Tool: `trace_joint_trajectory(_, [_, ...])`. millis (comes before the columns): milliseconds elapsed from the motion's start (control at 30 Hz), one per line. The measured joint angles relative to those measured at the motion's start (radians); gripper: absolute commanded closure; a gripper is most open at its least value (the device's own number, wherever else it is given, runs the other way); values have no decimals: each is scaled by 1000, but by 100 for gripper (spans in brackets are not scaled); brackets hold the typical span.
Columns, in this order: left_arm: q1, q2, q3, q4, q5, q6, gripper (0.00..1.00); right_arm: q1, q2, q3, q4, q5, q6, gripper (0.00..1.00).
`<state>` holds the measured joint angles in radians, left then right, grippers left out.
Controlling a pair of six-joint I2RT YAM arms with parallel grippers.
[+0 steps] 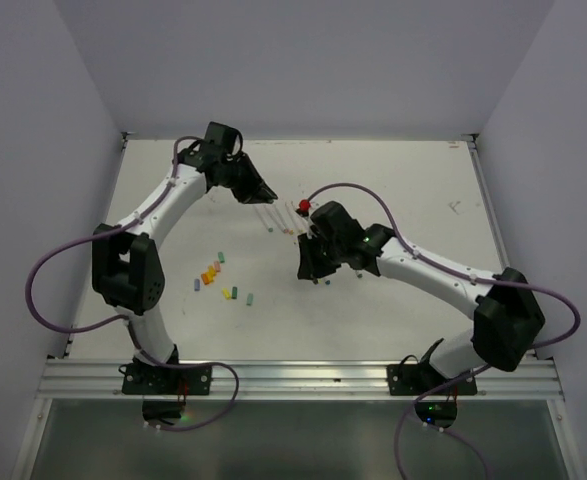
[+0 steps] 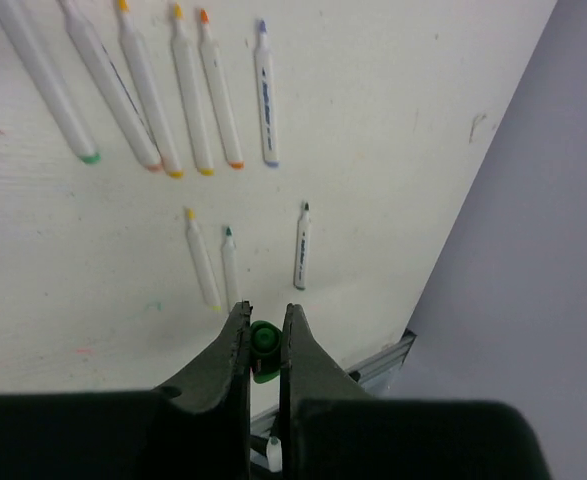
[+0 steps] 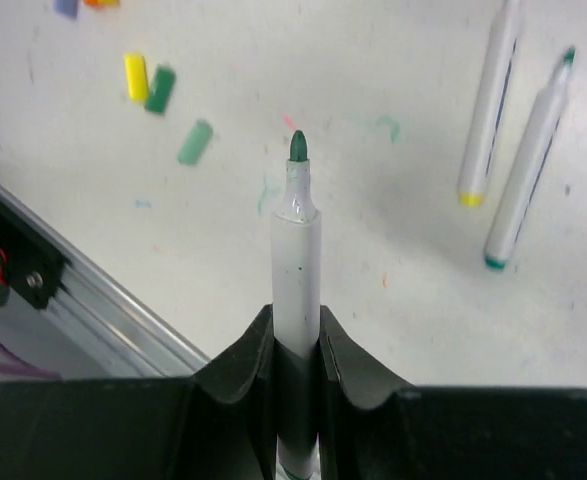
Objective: Open the pen caps
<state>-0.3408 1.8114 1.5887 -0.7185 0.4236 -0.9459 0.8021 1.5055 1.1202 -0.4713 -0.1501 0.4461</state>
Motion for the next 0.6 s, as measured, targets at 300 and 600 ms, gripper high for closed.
trace_joint_trajectory(300, [48,2,19,-3,-82,65,100,-38,-100,-33,-131,32,19,100])
trace_joint_trajectory(600, [-140,-125,-262,16,-107,200,100,-509,29,80,-185,10,-72,100])
